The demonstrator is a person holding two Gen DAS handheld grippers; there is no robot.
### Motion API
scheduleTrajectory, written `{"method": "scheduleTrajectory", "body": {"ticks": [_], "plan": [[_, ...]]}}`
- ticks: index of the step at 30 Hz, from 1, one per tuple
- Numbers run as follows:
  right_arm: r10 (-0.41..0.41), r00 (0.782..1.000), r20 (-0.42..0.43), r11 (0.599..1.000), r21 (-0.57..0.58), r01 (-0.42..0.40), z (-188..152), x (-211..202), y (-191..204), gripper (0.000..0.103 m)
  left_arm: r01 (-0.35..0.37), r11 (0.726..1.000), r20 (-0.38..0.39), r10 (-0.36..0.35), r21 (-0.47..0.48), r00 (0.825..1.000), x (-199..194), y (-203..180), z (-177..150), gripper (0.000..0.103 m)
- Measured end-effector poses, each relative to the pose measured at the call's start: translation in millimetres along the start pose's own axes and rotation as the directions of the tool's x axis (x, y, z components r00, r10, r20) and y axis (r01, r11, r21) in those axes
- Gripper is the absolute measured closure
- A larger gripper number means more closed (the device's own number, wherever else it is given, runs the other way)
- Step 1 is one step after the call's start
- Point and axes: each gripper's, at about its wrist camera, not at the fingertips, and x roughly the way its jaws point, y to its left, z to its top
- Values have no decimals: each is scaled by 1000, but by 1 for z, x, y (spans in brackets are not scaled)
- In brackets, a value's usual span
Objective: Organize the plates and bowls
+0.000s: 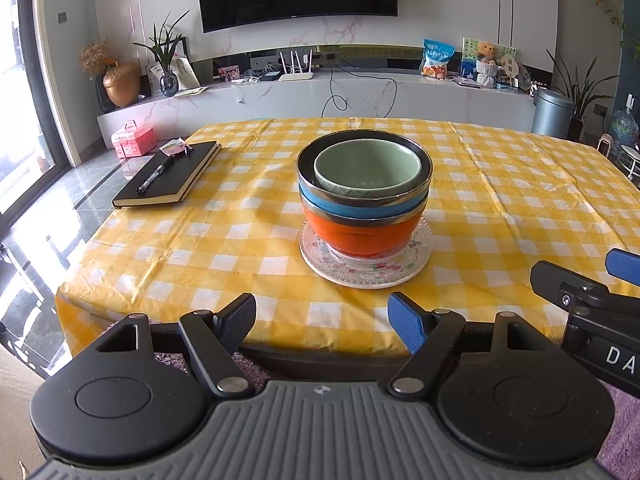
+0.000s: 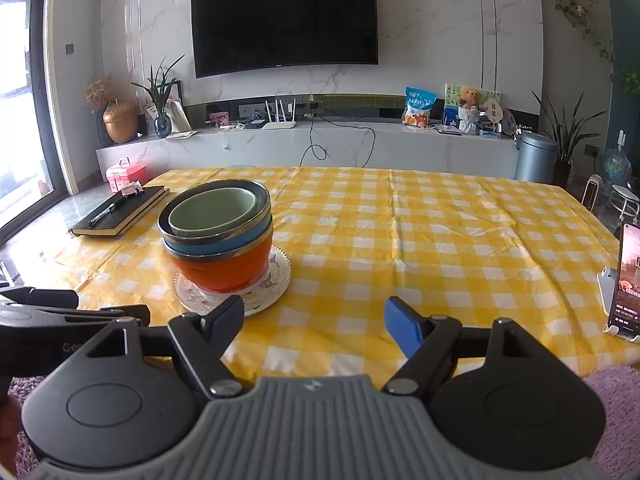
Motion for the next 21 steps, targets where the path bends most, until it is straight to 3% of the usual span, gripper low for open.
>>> {"method": "scheduleTrajectory", "body": {"ticks": [21], "plan": [[-7, 1000, 6, 1000, 2, 7, 3, 0, -1, 26, -1, 1000, 0, 1, 15, 1000, 1, -4, 2, 15]]}}
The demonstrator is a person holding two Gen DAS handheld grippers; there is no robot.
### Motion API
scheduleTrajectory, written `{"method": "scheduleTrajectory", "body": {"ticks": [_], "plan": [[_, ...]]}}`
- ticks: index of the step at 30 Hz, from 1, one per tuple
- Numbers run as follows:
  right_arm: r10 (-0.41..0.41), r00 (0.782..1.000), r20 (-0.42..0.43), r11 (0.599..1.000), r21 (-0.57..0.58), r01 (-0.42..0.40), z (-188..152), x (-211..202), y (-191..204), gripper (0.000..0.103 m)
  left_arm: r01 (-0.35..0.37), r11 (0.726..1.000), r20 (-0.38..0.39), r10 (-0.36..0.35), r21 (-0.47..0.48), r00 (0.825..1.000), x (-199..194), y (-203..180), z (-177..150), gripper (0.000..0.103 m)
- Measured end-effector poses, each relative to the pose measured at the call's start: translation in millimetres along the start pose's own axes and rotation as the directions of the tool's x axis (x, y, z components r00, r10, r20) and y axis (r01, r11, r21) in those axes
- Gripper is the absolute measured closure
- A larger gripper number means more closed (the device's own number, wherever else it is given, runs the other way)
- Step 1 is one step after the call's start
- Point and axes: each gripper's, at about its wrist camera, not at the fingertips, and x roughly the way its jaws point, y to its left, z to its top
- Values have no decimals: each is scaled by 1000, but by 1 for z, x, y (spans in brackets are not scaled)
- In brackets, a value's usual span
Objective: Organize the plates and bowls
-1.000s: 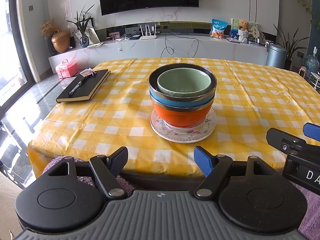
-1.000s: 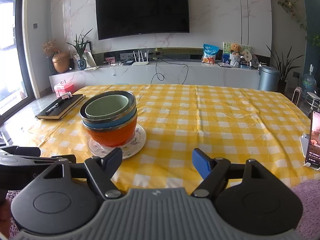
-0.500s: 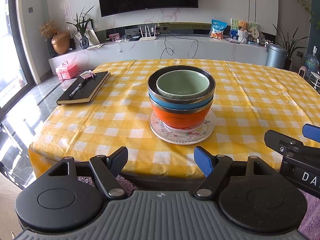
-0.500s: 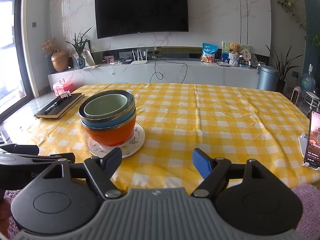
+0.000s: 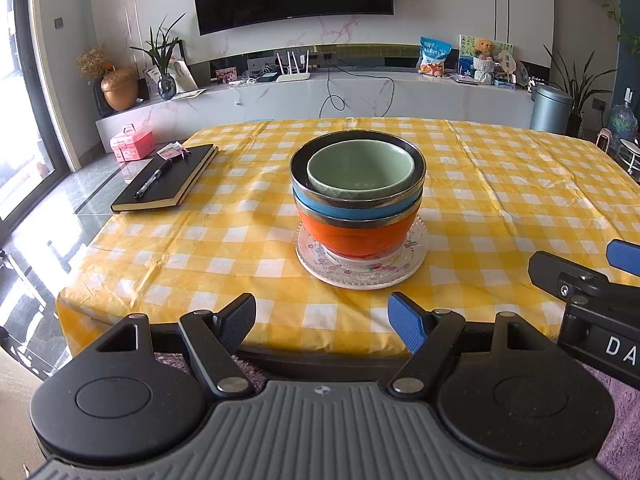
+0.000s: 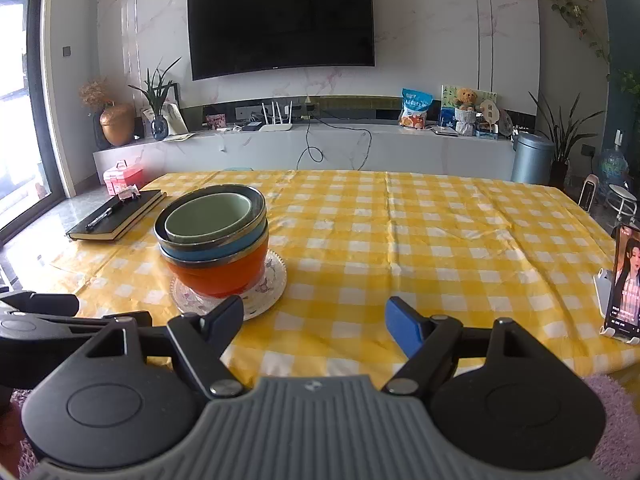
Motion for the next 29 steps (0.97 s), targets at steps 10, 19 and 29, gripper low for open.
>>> {"method": "scheduleTrajectory", "body": {"ticks": [10, 19, 29], "plan": [[1, 1000, -8, 1000, -16, -1, 1, 2, 5, 26, 10, 1000, -12, -10, -17, 1000, 4, 4, -2, 15], [13, 999, -31, 999, -48, -14, -5, 10, 16, 26, 14, 1000, -22, -14, -13, 1000, 11, 7, -5, 15], [25, 999, -37, 997, -67, -27, -2, 19, 21, 25, 28, 999, -59, -29, -26, 998, 27, 12, -2, 15]]}}
